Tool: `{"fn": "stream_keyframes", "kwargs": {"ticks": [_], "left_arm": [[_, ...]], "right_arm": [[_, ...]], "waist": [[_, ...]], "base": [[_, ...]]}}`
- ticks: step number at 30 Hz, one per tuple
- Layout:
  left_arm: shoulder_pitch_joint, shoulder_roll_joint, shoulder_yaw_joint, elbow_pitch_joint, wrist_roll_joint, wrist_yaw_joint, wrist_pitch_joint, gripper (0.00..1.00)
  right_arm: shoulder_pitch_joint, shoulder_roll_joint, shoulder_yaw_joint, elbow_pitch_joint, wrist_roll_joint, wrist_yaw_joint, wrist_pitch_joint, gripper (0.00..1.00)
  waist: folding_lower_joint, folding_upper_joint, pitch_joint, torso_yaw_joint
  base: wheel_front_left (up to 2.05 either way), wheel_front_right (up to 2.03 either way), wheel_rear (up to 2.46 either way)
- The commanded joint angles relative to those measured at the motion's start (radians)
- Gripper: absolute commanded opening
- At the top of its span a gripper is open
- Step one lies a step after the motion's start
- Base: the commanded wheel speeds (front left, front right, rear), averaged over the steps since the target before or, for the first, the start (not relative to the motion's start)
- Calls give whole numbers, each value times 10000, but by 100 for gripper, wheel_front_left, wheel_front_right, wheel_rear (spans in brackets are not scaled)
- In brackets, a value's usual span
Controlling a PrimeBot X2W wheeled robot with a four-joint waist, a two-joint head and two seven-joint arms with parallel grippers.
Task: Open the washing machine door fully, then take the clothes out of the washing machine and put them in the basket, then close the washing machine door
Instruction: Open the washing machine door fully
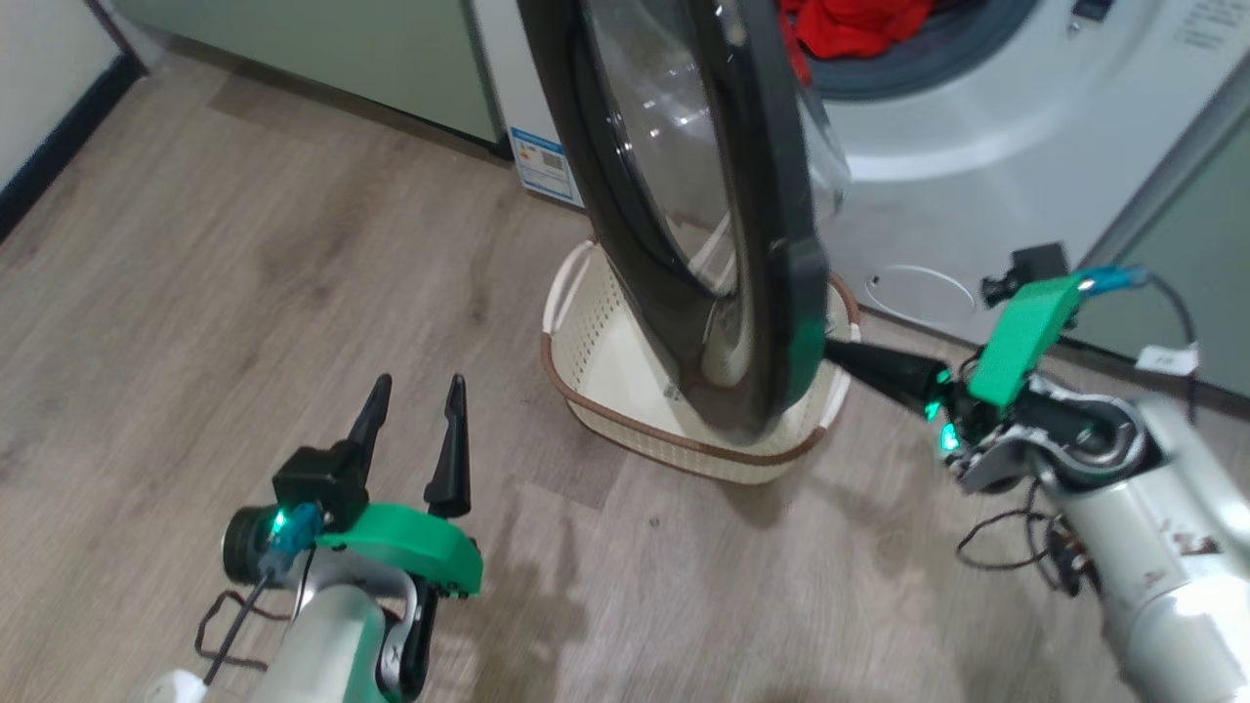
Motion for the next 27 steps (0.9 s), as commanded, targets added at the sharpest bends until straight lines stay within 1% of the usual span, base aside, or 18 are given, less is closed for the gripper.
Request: {"fn": "stream_keyframes", "kwargs": {"ticks": [1,7,14,22,25,26,27], "left_arm": [[-96,164,347,-228,146,-42,-67,100],[-28,164,349,-183,198,-78,-67,100],[41,164,438,-126,259,-126,-67,100],[197,164,617,-82,383,-161,-67,100],[267,164,737,-79,472,-221,-67,100],[293,164,776,-82,509,-249,-67,100],[324,164,817,-71,565,-276,-67,100]], "right_arm": [[86,295,127,-312,87,2,-53,0],[453,792,276,-128,36,2,-24,0],[721,1333,457,-18,-17,2,50,0],[952,1553,418,94,-134,2,-255,0],[1032,1538,280,138,-253,2,-683,0],[1062,1515,247,149,-295,2,-811,1],[1100,1468,219,161,-380,2,-1000,20]], "waist": [[0,-1,-207,232],[0,-1,-451,597],[0,-1,-630,780],[0,-1,-926,717],[0,-1,-1044,590],[0,-1,-1080,530],[0,-1,-1138,461]], "base": [[0,0,0],[0,0,0],[0,0,0],[0,0,0],[0,0,0],[0,0,0],[0,0,0]]}}
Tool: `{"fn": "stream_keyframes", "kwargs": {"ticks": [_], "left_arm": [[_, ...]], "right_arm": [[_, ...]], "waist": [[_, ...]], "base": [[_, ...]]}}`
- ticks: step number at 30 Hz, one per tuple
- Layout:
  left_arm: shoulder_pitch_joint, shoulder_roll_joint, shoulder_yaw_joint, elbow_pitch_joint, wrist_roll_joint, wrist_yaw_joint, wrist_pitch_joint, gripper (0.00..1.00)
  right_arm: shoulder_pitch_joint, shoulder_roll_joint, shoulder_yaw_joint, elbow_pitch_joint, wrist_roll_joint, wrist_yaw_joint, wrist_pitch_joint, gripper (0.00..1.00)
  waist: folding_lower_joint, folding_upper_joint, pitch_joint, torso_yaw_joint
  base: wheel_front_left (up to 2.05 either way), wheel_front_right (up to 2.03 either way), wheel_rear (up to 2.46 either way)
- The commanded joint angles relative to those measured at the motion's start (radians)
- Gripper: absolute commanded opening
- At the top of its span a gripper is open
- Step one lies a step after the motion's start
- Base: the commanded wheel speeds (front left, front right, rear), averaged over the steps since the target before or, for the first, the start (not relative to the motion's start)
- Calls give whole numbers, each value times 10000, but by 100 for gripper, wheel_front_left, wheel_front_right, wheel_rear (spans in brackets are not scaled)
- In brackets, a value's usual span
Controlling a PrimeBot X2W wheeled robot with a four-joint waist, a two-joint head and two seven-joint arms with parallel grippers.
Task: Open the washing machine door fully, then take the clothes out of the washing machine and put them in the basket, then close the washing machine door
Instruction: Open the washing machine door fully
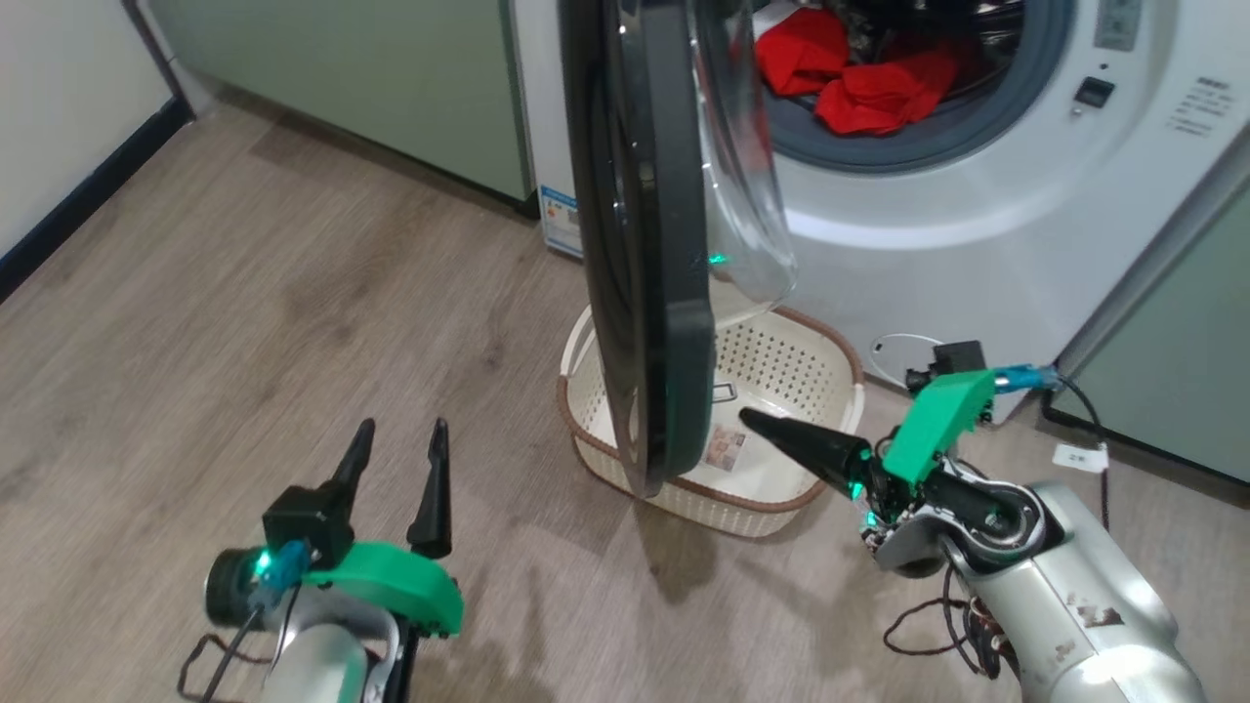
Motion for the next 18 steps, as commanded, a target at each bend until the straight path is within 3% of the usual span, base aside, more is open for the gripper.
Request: {"fn": "stream_keyframes", "kwargs": {"ticks": [1,2,13,18], "left_arm": [[-211,137,442,-267,138,-31,-67,100],[-171,137,530,-254,215,-63,-67,100],[-114,178,1731,-347,829,-508,-67,100],[-140,195,2187,-377,977,-648,-67,100]], "right_arm": [[37,20,-12,-298,-129,2,-298,47],[101,-5,-49,-284,-173,2,-505,100],[632,-584,-376,-527,-604,2,-2706,100],[877,-1204,-107,-1109,-1340,2,-4490,100]], "waist": [[1,-1,-130,-155],[1,-1,-189,-250],[1,-1,-467,-1681],[1,-1,-548,-2244]], "base": [[0,0,0],[0,0,0],[0,0,0],[0,0,0]]}}
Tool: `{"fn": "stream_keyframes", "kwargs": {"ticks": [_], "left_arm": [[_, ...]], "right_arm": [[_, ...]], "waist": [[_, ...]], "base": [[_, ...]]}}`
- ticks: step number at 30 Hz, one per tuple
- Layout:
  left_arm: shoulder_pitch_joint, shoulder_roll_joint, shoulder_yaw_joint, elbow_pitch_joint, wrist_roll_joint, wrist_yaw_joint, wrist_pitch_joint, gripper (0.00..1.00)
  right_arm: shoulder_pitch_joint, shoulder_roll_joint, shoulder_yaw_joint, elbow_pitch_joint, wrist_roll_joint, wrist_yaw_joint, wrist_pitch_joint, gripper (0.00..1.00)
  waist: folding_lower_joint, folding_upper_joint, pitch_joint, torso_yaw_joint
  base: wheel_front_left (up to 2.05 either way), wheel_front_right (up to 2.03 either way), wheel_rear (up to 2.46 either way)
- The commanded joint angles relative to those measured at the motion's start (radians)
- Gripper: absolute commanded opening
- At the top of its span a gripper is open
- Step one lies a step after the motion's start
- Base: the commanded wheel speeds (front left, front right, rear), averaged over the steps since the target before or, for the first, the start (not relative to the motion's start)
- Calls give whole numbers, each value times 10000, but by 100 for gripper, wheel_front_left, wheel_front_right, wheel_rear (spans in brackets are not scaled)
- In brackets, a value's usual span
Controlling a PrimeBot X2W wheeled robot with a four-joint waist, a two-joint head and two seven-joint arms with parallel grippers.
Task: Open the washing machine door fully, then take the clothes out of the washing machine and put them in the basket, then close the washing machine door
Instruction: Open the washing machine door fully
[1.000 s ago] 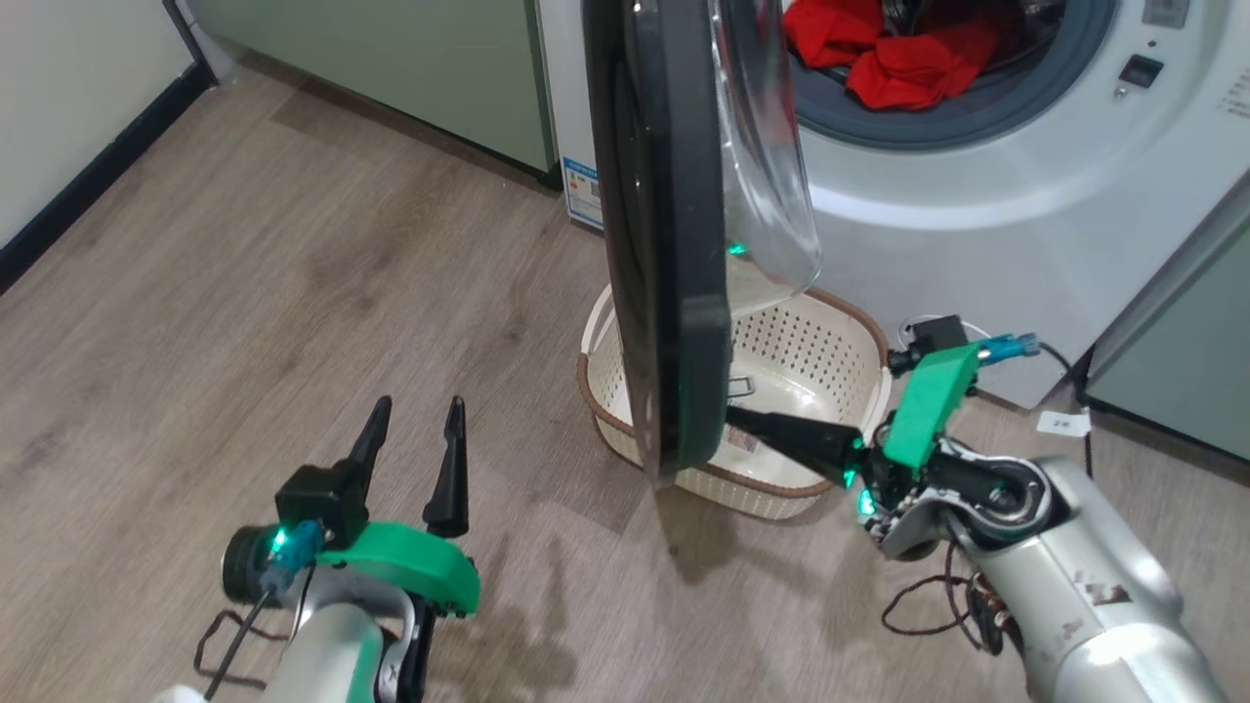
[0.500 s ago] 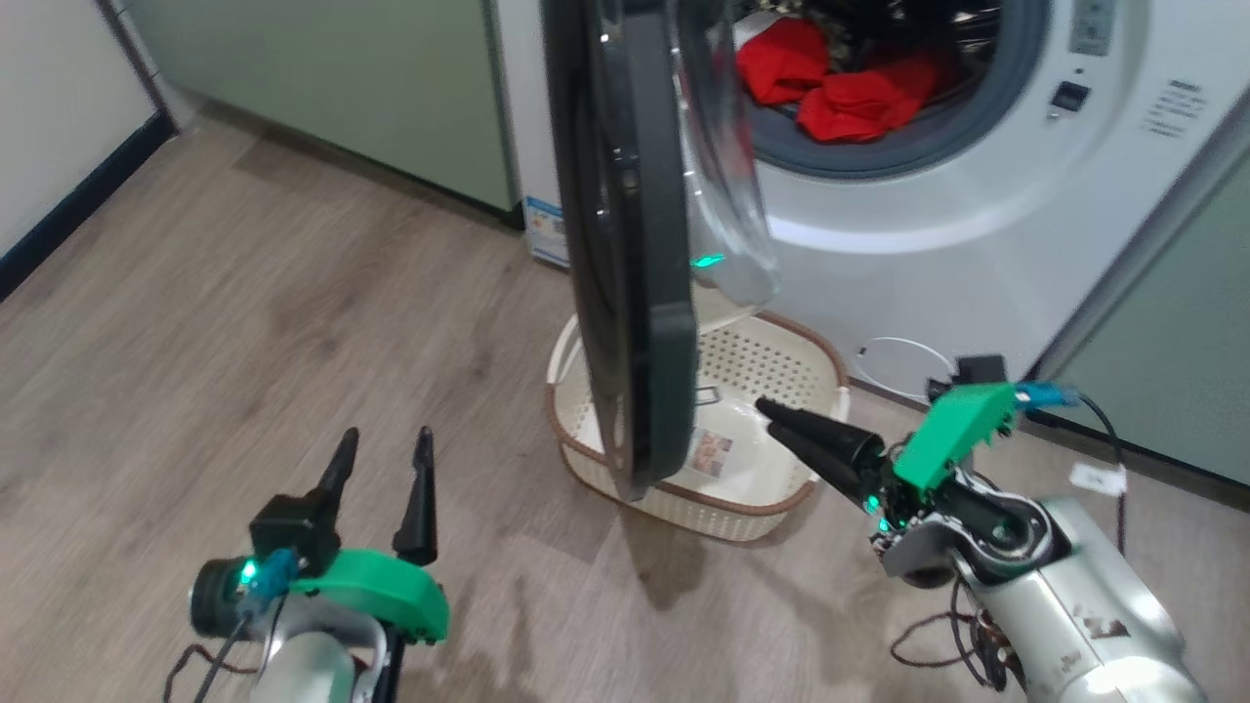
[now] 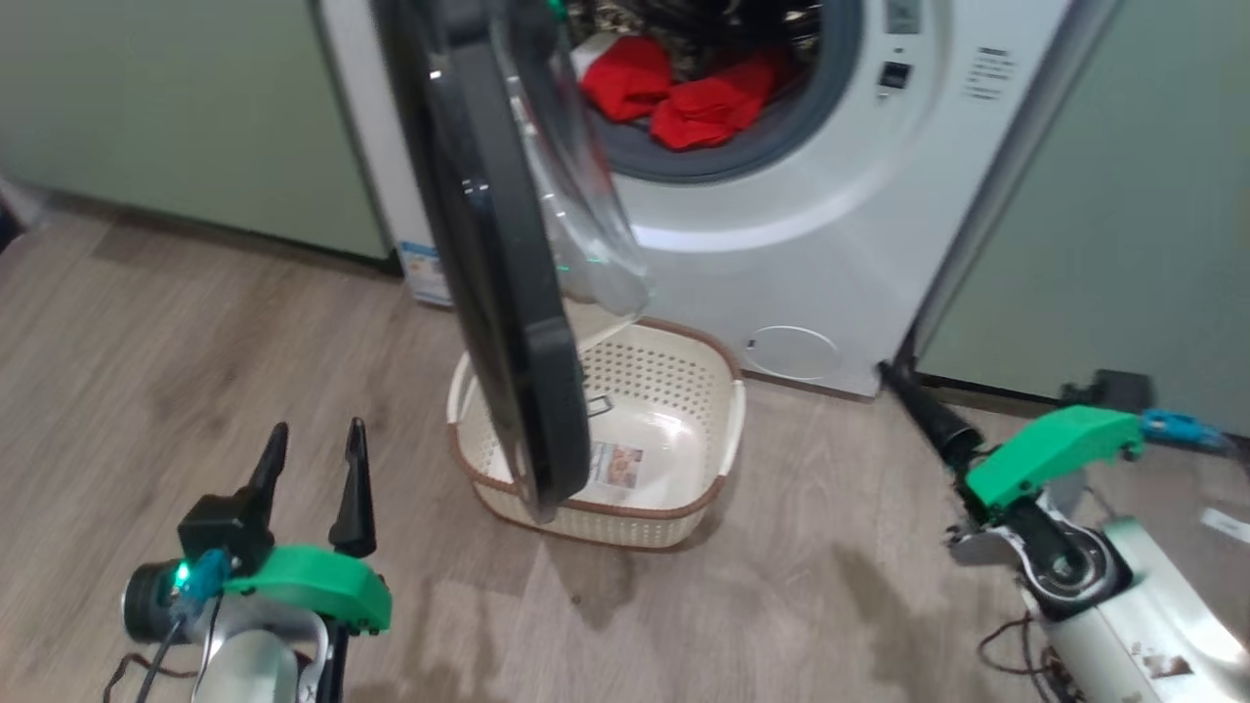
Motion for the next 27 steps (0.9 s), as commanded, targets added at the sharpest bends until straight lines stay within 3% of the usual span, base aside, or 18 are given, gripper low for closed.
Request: {"fn": "stream_keyframes", "kwargs": {"ticks": [1,2,6,9,10,13,16,17,19,27], "left_arm": [[-370,155,408,-348,96,-47,-67,100],[-360,149,519,-373,145,-82,-67,100],[-313,136,695,-382,202,-143,-67,100],[-267,129,817,-375,238,-189,-67,100],[-255,127,852,-374,251,-202,-67,100],[-227,120,969,-400,272,-232,-67,100],[-203,114,1026,-423,286,-262,-67,100],[-203,114,1026,-423,286,-262,-67,100],[-182,110,1046,-430,286,-277,-67,100],[-76,102,1054,-426,241,-291,-67,100]], "right_arm": [[-103,-241,191,-482,-240,2,-568,100],[-35,-563,452,-683,-660,2,-1631,100],[33,-1187,1239,-715,-1553,2,-3991,100],[-40,-1564,1791,-476,-2261,2,-5116,100],[-73,-1654,1845,-398,-2586,2,-5213,100],[-14,-1600,536,-691,-4357,2,-5247,100],[612,-1174,-951,-1369,-6491,2,-5251,100],[612,-1174,-951,-1369,-6491,2,-5251,100],[1115,-789,-1847,-1806,-7619,2,-5252,100],[2589,183,-3343,-3003,-10931,2,-5254,100]], "waist": [[1,-1,-73,-283],[1,-1,-119,-423],[1,-1,-207,-661],[1,-1,-285,-799],[1,-1,-301,-829],[1,-1,-315,-928],[1,-1,-346,-947],[1,-1,-346,-947],[1,-1,-368,-937],[1,-1,-432,-879]], "base": [[0,0,0],[0,0,0],[0,0,0],[0,0,0],[0,0,0],[0,0,0],[0,0,0],[0,0,0],[0,0,0],[0,0,0]]}}
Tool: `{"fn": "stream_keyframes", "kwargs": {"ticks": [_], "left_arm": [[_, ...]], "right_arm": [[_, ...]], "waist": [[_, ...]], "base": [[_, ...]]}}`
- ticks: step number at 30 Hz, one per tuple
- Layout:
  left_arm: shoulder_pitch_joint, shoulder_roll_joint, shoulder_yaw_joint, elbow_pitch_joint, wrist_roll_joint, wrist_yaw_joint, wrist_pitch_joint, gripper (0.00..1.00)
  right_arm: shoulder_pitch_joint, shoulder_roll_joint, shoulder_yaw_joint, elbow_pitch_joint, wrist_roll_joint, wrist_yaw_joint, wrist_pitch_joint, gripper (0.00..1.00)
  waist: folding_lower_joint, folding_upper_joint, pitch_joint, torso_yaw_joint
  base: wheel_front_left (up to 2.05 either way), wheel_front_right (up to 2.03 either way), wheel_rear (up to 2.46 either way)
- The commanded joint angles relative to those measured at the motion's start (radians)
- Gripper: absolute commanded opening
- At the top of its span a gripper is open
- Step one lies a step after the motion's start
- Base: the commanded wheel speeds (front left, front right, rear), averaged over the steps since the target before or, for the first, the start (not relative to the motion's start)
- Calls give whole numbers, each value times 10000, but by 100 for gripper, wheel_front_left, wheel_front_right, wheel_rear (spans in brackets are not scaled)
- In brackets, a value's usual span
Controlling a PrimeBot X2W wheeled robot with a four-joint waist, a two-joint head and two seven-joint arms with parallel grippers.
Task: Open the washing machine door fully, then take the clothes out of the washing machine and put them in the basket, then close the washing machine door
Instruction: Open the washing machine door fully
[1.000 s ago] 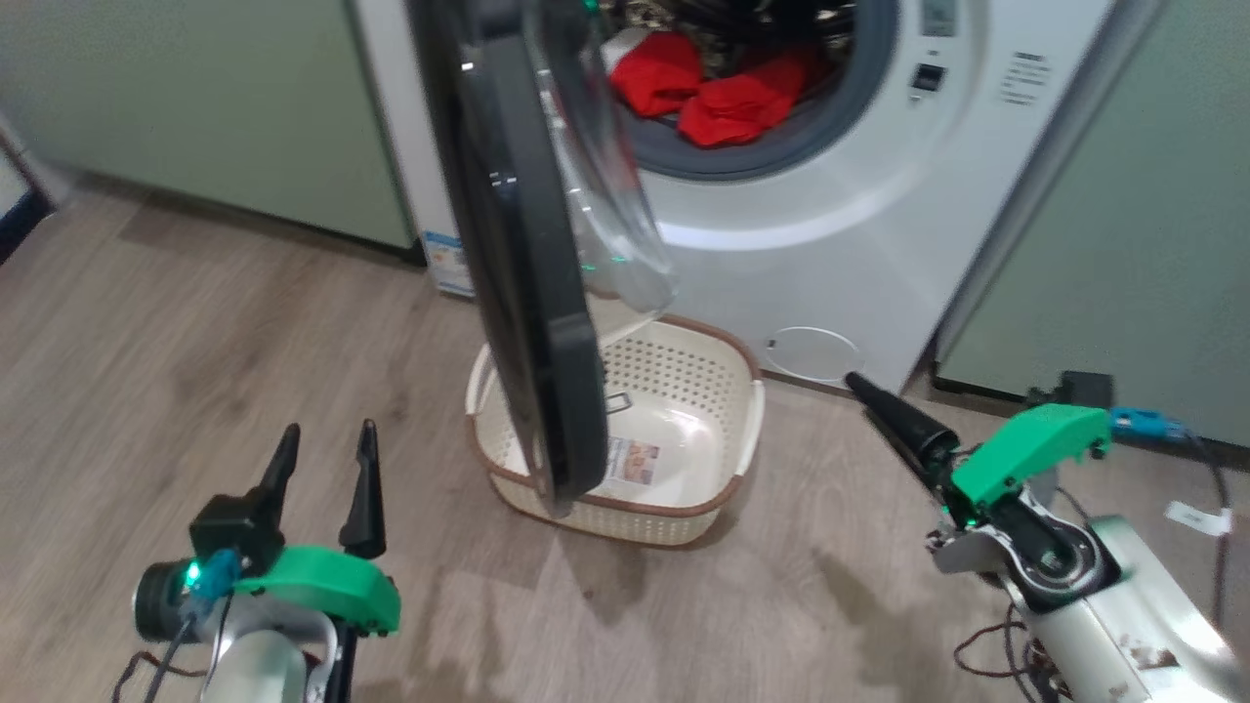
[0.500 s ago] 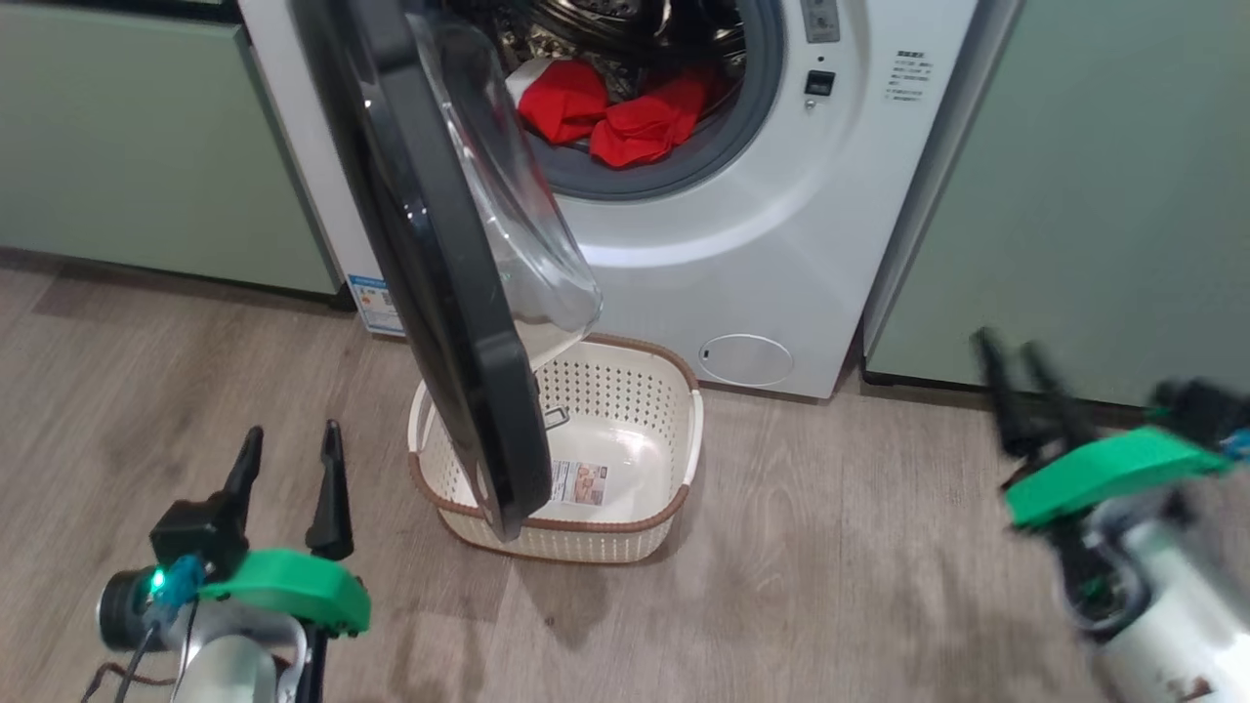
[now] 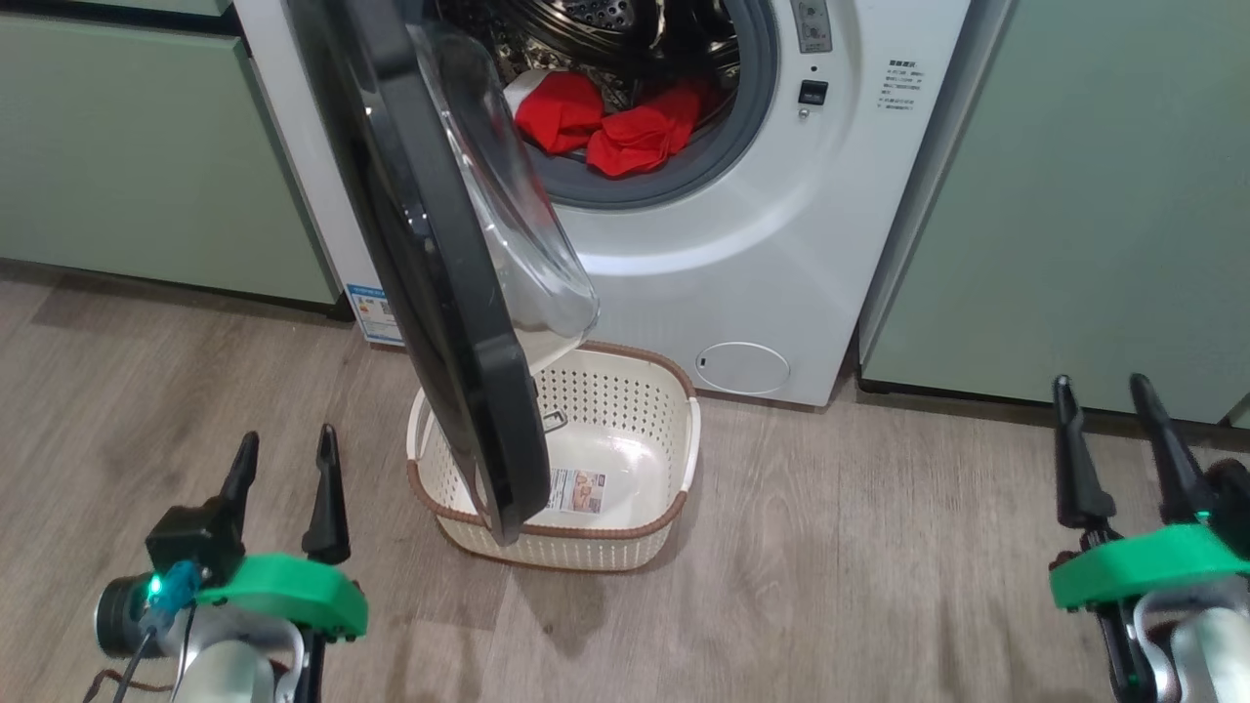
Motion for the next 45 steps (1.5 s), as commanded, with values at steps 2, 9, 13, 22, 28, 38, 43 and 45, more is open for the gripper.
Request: {"fn": "stream_keyframes", "kwargs": {"ticks": [2,9,13,22,28,38,43,45], "left_arm": [[-222,122,305,-313,35,-29,-67,100],[-163,121,301,-297,-11,24,-67,100],[-134,121,287,-303,-20,45,-67,100],[-112,120,277,-382,11,60,-67,100],[-183,120,532,-1276,-363,243,-67,0],[-1129,120,616,-3954,-1317,670,-67,0],[-1960,120,-487,-5462,-1372,781,9,0],[-2294,120,-1125,-6047,-1179,803,256,0]], "right_arm": [[44,74,-151,-547,-562,-7,-90,100],[518,246,-369,-757,-1715,-7,-90,100],[586,258,-499,-829,-2186,-7,-91,100],[684,436,-809,-895,-2396,-7,-91,100],[685,484,-959,-918,-2408,-7,-91,100],[753,531,-1148,-916,-2385,-7,-91,100],[802,565,-1235,-904,-2364,-7,-91,100],[818,564,-1261,-903,-2352,-7,-91,100]], "waist": [[0,-1,-12,24],[0,-1,-20,40],[0,-1,-15,45],[0,-1,-15,82],[0,-1,-27,103],[0,-1,-96,234],[0,-1,-149,274],[0,-1,-157,279]], "base": [[0,0,0],[0,0,0],[0,0,0],[0,0,0],[0,0,0],[0,0,0],[0,0,0],[0,0,0]]}}
